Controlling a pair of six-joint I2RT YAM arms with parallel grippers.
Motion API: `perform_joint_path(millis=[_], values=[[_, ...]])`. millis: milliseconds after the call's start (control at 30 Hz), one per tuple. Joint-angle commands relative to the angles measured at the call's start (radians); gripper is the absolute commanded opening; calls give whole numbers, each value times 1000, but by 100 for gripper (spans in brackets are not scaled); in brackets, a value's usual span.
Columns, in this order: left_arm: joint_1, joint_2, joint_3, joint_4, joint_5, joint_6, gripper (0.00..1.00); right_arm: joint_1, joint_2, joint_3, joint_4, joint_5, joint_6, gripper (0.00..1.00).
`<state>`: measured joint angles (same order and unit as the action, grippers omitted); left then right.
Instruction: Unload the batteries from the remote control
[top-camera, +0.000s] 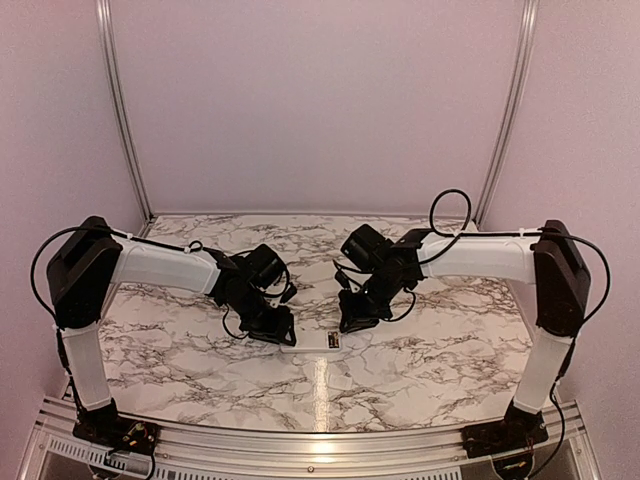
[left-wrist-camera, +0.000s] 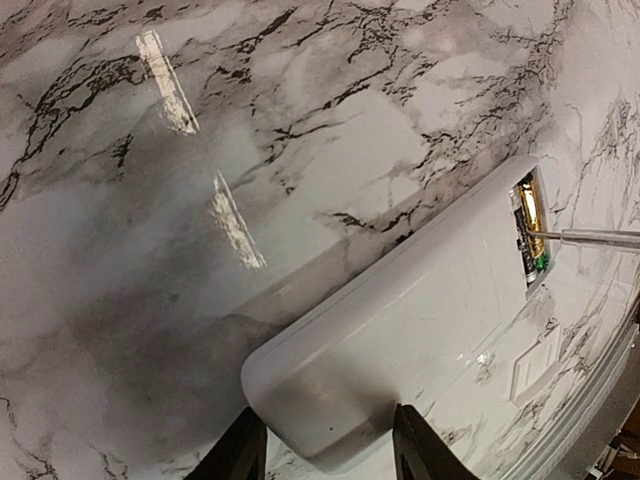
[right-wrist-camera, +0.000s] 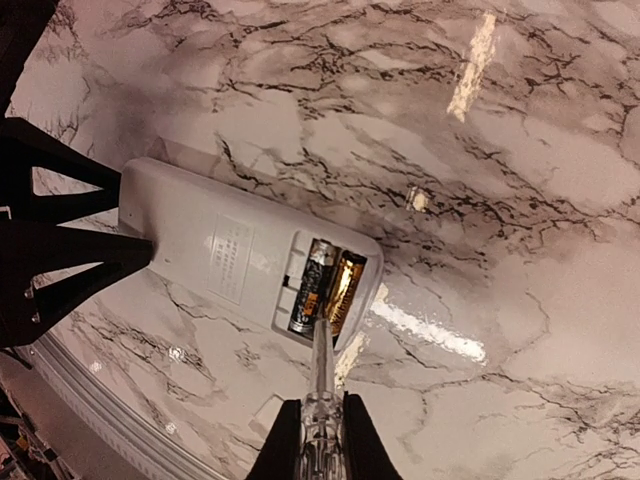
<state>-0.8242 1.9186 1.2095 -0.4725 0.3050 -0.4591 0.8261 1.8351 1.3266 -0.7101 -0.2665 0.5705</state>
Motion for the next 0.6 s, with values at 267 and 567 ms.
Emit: perform_joint_path(millis=[267, 567], values=[[-9, 35, 17, 19, -6, 22, 40, 26, -24, -116, 154, -46, -21, 0], [-9, 44, 17, 11, -10, 33, 38, -3, -71, -278, 297, -93, -9, 0]])
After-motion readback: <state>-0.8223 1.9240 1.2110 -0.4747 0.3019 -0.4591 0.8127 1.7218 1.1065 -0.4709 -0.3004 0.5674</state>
